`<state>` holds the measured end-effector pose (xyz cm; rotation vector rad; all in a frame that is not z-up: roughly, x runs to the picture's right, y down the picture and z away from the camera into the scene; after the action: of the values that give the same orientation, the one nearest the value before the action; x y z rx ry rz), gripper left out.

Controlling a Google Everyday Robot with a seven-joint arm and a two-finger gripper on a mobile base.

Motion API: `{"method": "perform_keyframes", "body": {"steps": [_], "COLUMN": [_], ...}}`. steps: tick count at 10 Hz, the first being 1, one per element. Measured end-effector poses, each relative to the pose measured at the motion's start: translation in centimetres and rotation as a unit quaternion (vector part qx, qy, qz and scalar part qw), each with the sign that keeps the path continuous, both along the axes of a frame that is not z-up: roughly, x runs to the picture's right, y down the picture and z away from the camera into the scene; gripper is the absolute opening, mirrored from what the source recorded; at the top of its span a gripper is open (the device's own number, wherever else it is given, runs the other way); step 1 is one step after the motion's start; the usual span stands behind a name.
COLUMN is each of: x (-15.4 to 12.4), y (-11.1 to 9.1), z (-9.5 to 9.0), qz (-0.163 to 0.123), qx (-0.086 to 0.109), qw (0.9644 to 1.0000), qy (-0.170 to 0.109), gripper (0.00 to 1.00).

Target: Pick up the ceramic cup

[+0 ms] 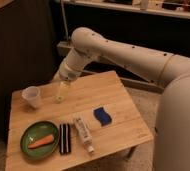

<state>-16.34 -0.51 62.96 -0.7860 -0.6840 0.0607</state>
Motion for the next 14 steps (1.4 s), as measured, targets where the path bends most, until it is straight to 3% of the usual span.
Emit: {"method": "perform_keyframes", "body": {"steps": [11,12,13,14], "x": [0.1,-0.1,0.0,0.2], "y": [-0.1,-0.8,-1.4,-2.0], "z": [0.1,0.1,0.5,0.9], "qz": [-0.002,-0.008,-0.014,-0.028], "qx": [0.006,0.044,0.094,0.149], "qw": [1.0,0.999,0.9954,0.9882], "qy": [0.002,0.0,-0.008,-0.02], "gripper": [0.8,0.8,0.8,0.8]}}
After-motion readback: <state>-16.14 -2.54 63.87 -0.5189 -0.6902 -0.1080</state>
